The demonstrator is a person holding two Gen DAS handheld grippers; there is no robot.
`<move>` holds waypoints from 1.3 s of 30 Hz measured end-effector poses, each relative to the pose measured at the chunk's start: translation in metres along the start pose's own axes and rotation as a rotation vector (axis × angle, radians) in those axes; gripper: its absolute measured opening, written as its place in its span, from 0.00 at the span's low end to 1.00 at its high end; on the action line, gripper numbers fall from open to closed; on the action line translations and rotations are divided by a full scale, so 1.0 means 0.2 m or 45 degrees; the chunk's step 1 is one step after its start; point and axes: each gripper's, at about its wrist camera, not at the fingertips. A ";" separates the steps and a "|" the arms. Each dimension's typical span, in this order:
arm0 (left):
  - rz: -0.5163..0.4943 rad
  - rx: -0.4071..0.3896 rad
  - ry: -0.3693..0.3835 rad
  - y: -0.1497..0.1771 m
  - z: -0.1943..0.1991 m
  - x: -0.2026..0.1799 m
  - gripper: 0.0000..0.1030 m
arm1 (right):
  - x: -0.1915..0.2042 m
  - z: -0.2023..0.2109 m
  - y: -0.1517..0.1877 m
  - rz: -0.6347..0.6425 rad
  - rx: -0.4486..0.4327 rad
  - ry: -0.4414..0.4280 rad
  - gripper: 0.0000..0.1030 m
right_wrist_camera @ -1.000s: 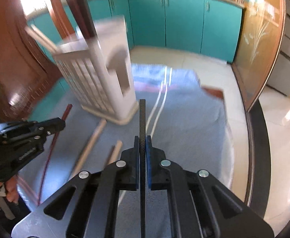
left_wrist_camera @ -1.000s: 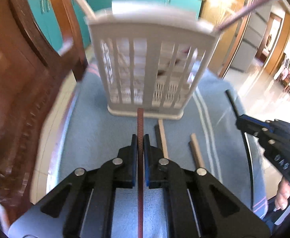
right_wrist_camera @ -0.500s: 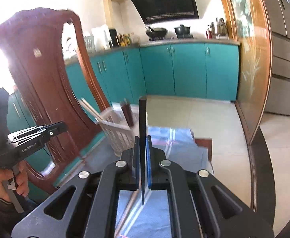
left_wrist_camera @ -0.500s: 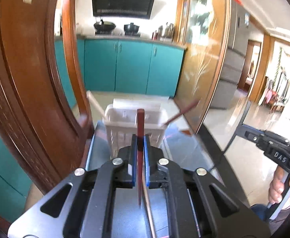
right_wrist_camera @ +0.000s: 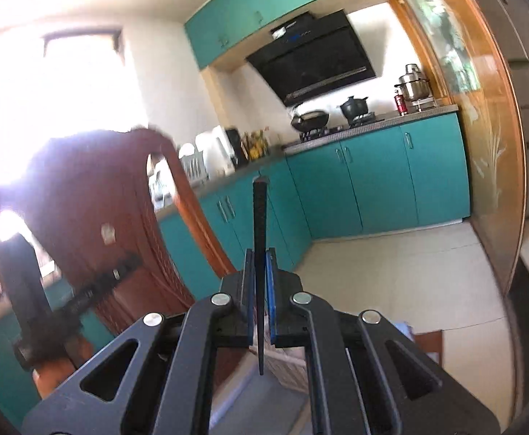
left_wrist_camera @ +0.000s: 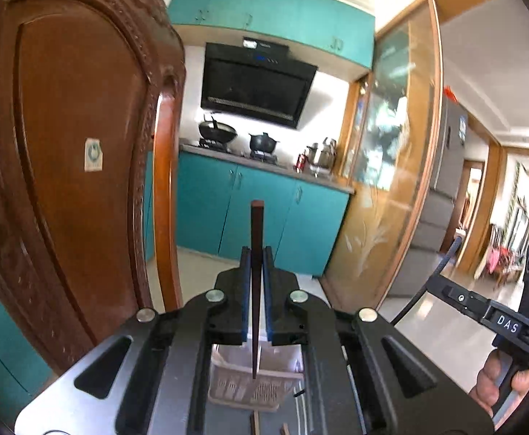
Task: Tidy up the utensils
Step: 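Lift both held chopsticks up over the white basket, then open both tools to drop the chopsticks into the basket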
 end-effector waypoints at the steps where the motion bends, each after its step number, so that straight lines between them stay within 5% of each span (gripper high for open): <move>1: 0.003 -0.009 0.001 -0.01 -0.02 0.00 0.07 | 0.00 0.00 -0.02 -0.010 -0.026 0.006 0.06; 7: 0.051 -0.016 -0.038 -0.04 -0.19 0.04 0.07 | -0.06 -0.05 0.00 -0.010 -0.216 0.124 0.06; 13: 0.125 -0.042 -0.076 -0.02 -0.30 0.07 0.07 | -0.16 -0.26 0.11 0.054 -0.087 0.248 0.06; 19: 0.045 0.061 -0.114 0.12 -0.46 -0.02 0.07 | -0.20 -0.42 0.27 0.120 0.095 0.285 0.06; 25: -0.094 0.118 -0.192 0.24 -0.55 -0.12 0.07 | -0.19 -0.44 0.33 0.166 0.139 0.300 0.06; 35: -0.132 0.247 -0.222 0.40 -0.62 -0.08 0.07 | -0.17 -0.45 0.34 0.207 0.168 0.307 0.08; 39: -0.119 0.273 -0.202 0.42 -0.62 -0.06 0.07 | -0.12 -0.39 0.32 0.224 0.114 0.297 0.28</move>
Point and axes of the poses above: each gripper's, at about its wrist camera, not at the fingertips, and z roughly against the way its jaws point, x to its left, y to its underside, and after that the axes turned 6 degrees about -y, right-handed
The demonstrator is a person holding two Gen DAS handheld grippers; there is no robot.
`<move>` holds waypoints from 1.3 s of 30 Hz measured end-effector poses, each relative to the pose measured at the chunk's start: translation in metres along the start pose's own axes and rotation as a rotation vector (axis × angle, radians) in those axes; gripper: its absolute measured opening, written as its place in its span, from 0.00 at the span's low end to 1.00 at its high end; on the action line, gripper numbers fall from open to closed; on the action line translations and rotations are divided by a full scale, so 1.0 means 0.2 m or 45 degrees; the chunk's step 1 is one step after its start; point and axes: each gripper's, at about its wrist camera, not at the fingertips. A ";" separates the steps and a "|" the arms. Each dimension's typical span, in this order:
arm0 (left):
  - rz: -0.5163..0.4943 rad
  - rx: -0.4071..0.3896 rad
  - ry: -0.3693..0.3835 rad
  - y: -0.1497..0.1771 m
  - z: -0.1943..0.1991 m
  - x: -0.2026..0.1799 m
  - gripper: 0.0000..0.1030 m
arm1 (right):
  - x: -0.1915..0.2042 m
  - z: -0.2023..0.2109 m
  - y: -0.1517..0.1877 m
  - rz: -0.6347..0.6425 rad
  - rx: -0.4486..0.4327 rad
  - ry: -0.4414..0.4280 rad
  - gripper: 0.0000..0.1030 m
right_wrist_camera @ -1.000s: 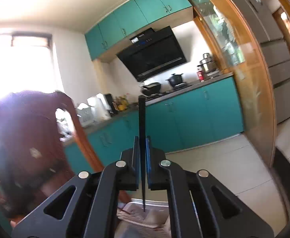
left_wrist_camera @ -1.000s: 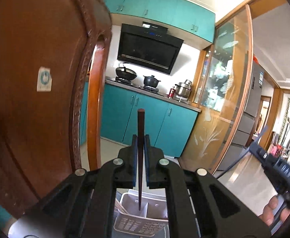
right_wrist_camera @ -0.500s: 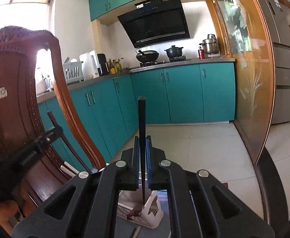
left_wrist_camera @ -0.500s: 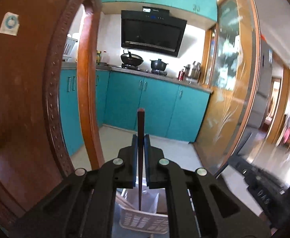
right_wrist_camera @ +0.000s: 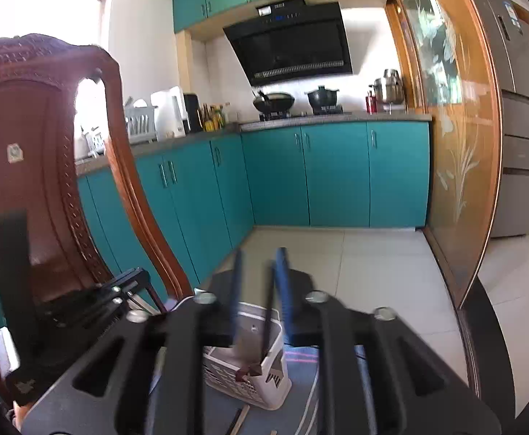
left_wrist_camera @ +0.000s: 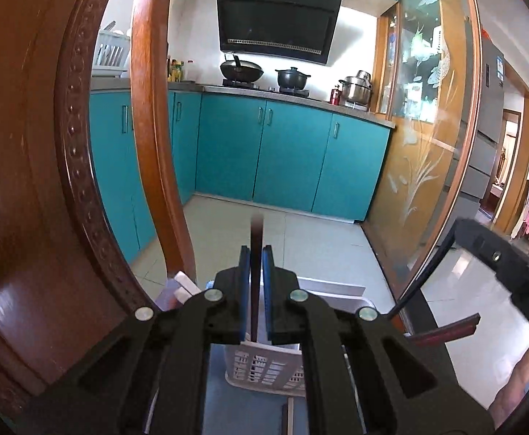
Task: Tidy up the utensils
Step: 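Open both tools to drop the chopsticks into the basket, then move both open tools back down to the remaining chopsticks on the cloth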
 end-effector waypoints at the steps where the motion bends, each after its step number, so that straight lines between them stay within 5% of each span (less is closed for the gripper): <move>1: -0.005 -0.005 0.007 0.00 0.01 0.01 0.10 | 0.00 0.03 -0.01 0.000 -0.023 0.000 0.32; 9: -0.006 -0.141 0.039 0.00 0.20 0.05 0.37 | 0.02 0.39 -0.05 0.039 -0.222 0.009 0.39; 14: 0.053 -0.286 0.025 0.07 0.38 0.10 0.43 | -0.11 0.56 0.18 -0.082 -0.254 0.003 0.40; 16: 0.085 -0.312 0.027 0.16 0.44 0.14 0.48 | -0.17 0.51 0.35 -0.085 -0.138 0.037 0.43; 18: 0.078 -0.305 0.023 0.24 0.46 0.16 0.50 | -0.24 0.34 0.55 -0.091 0.197 0.100 0.43; 21: -0.001 -0.142 -0.001 0.40 0.40 0.17 0.52 | -0.30 0.09 0.80 -0.199 0.681 0.058 0.43; 24: -0.033 0.056 0.032 0.49 0.29 0.17 0.54 | -0.25 -0.01 0.92 -0.170 0.869 0.006 0.43; 28: -0.017 0.257 0.053 0.58 0.17 0.17 0.60 | -0.12 -0.06 1.01 -0.066 0.968 -0.004 0.43; 34: -0.069 0.326 0.022 0.62 0.11 0.15 0.65 | 0.02 -0.09 1.12 0.055 1.015 0.028 0.42; 39: -0.116 0.340 0.007 0.64 0.10 0.13 0.68 | 0.01 -0.09 1.12 0.000 0.992 0.001 0.16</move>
Point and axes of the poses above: each gripper's, at about its wrist camera, not at the fingertips, and z roughly against the way its jaws point, x to its left, y to its underside, and after that the axes turned 6 degrees about -y, right-handed
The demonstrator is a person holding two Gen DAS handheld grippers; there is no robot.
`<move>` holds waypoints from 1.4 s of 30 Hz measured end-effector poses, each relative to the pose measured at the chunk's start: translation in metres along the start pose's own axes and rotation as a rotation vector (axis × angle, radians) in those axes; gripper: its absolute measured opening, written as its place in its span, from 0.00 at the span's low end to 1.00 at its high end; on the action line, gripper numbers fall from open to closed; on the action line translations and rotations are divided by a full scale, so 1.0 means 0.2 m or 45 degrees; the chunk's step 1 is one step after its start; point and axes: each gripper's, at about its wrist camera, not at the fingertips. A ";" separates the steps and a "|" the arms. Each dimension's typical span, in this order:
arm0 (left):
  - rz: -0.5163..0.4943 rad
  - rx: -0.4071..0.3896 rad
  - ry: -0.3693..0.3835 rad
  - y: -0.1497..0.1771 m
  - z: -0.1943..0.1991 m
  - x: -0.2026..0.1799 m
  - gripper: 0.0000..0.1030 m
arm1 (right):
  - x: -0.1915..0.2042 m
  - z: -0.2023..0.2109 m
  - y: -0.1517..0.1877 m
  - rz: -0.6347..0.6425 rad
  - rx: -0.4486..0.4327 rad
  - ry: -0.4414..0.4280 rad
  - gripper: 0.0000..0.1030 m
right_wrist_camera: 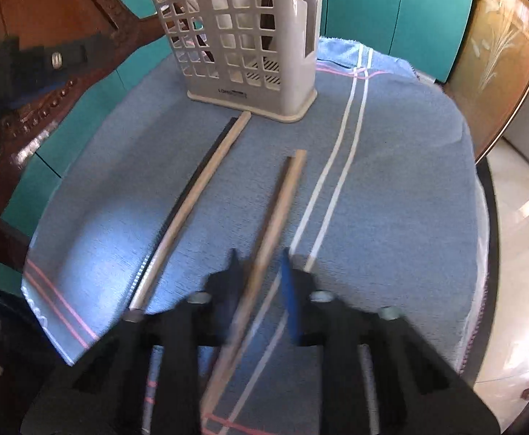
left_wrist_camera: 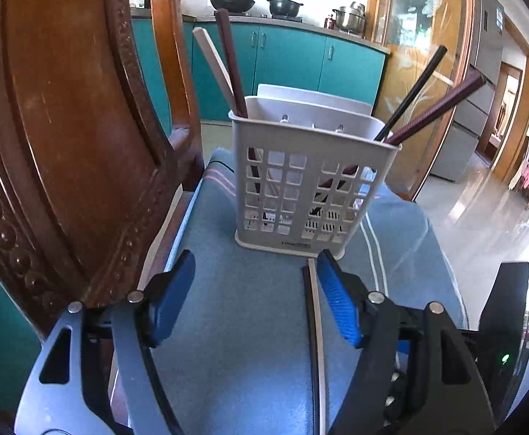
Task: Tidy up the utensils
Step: 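Move both open tools back down to the remaining chopsticks on the cloth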
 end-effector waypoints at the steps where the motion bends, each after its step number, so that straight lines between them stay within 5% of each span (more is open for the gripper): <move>1: -0.005 0.005 -0.003 0.00 0.00 0.00 0.68 | -0.01 0.00 -0.01 -0.018 -0.003 -0.010 0.16; 17: -0.080 0.216 -0.036 0.09 -0.15 -0.04 0.72 | -0.22 0.10 -0.08 -0.128 -0.054 0.079 0.13; 38: -0.203 0.326 -0.065 0.20 -0.29 -0.15 0.75 | -0.26 0.11 -0.07 -0.164 -0.070 0.132 0.14; 42: -0.192 0.368 -0.009 0.22 -0.31 -0.16 0.75 | -0.29 0.11 -0.07 -0.203 -0.070 0.136 0.14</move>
Point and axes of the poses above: each gripper's, at about its wrist camera, not at the fingertips, and z roughly against the way its jaws point, x to its left, y to its underside, and after that the axes turned 6 degrees about -y, right-handed
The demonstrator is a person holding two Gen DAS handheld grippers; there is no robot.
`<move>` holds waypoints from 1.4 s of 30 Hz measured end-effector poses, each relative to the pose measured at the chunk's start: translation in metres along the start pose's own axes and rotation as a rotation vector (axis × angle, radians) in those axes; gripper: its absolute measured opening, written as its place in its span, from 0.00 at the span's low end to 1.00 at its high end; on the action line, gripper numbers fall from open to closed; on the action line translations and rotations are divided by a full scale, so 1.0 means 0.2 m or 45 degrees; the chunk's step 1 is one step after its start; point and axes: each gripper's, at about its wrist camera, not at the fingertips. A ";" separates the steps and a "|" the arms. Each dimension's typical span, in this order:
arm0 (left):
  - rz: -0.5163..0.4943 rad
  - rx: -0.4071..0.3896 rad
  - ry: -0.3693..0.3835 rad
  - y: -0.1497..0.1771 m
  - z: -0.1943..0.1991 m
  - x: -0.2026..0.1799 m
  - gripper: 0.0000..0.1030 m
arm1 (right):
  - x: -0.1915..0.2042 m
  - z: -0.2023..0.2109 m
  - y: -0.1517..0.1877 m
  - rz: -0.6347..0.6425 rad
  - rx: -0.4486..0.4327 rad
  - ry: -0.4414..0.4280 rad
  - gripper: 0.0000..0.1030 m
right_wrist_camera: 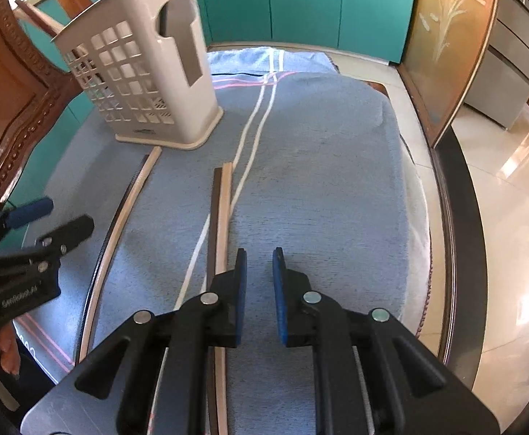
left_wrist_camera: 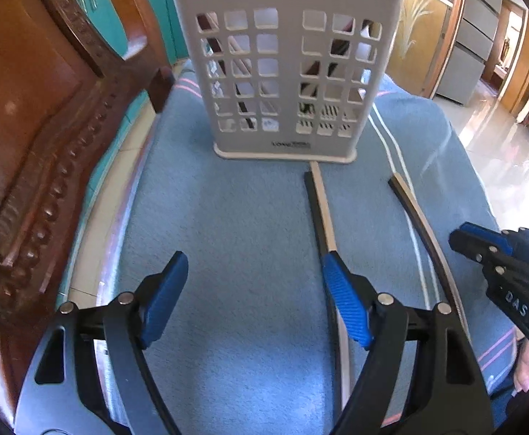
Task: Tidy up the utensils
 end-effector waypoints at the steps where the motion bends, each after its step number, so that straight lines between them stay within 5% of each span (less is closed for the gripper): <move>1: 0.003 0.010 0.015 0.00 -0.01 0.00 0.75 | 0.00 0.00 0.00 -0.007 0.000 0.000 0.14; 9: -0.005 0.081 0.057 0.03 -0.08 -0.03 0.71 | -0.03 0.00 0.00 -0.015 0.005 0.001 0.14; 15: -0.009 0.067 0.095 0.04 -0.08 -0.05 0.57 | -0.02 0.01 -0.01 -0.009 -0.006 -0.011 0.21; 27: -0.045 0.076 0.039 0.04 -0.10 -0.08 0.57 | 0.07 -0.03 0.02 0.085 0.018 -0.004 0.23; 35: 0.024 0.053 0.177 0.02 -0.05 -0.07 0.57 | 0.12 -0.05 0.03 0.132 0.034 -0.086 0.23; 39: -0.066 0.064 0.147 0.05 -0.08 -0.17 0.56 | 0.16 -0.06 0.04 0.167 0.037 -0.063 0.12; 41: -0.125 0.015 0.101 0.06 -0.07 -0.21 0.46 | 0.14 -0.06 0.03 0.138 0.039 -0.095 0.12; 42: -0.121 0.010 0.116 0.06 -0.07 -0.22 0.33 | 0.13 -0.05 0.03 0.129 0.037 -0.106 0.12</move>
Point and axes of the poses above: each gripper's, at about its wrist camera, not at the fingertips, and z roughly against the way its jaws point, x to its left, y to its underside, and after that the axes turned 6 degrees about -y, right-handed
